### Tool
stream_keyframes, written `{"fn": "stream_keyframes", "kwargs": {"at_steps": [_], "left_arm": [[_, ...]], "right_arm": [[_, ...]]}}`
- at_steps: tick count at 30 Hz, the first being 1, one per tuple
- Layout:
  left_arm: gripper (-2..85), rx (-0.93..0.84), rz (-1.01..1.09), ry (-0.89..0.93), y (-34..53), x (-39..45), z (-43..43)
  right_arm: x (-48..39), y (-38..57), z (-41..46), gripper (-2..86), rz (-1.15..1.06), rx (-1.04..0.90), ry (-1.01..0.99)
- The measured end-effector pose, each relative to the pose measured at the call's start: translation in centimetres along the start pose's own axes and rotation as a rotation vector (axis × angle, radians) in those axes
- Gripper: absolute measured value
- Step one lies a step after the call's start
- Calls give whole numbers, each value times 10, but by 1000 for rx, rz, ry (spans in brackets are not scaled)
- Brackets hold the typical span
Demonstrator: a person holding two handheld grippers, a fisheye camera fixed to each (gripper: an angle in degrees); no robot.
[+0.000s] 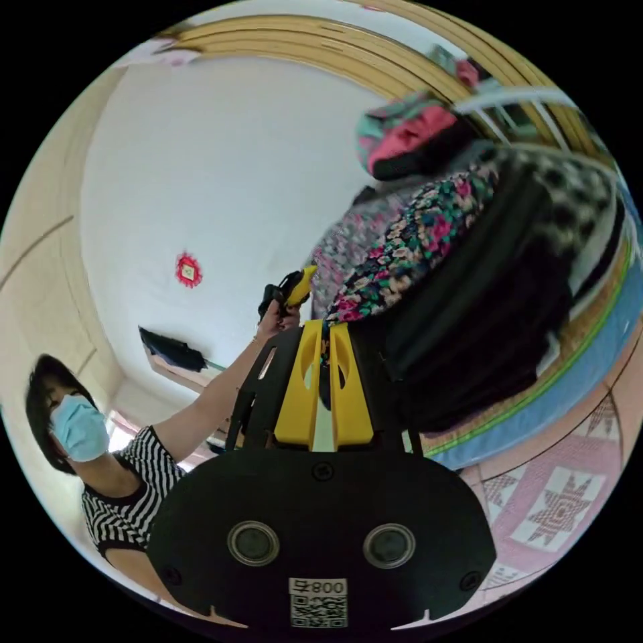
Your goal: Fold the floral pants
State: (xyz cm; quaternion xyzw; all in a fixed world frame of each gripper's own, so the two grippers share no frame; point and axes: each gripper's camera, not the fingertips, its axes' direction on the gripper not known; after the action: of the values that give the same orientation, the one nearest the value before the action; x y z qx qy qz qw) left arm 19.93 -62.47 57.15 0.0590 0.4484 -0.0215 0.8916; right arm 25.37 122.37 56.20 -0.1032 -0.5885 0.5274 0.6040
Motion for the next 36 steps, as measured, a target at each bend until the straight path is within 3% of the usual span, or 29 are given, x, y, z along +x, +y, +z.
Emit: {"fn": "stream_keyframes", "kwargs": {"at_steps": [1,6,14,19,24,29,36], "left_arm": [[34,6,-13,55,-7,-2,7],[35,-77,77,-39,-44,24,35],[19,116,86,-97,-66,48,32],[6,119,168,-72,-93,76,63],[2,-5,205,-299,-123,79,109],[1,86,124,-81,-124,58,102],[1,35,106,-101,-85,27,61]], "right_arm": [[10,6,-3,14,4,12,-30],[46,28,-35,14,-34,67,-59],[79,58,-95,4,-37,117,-54],[51,42,-126,1,-169,181,62],[54,7,-92,0,-213,44,277],[79,17,-115,3,-203,132,184],[132,20,-193,34,-103,358,394]]}}
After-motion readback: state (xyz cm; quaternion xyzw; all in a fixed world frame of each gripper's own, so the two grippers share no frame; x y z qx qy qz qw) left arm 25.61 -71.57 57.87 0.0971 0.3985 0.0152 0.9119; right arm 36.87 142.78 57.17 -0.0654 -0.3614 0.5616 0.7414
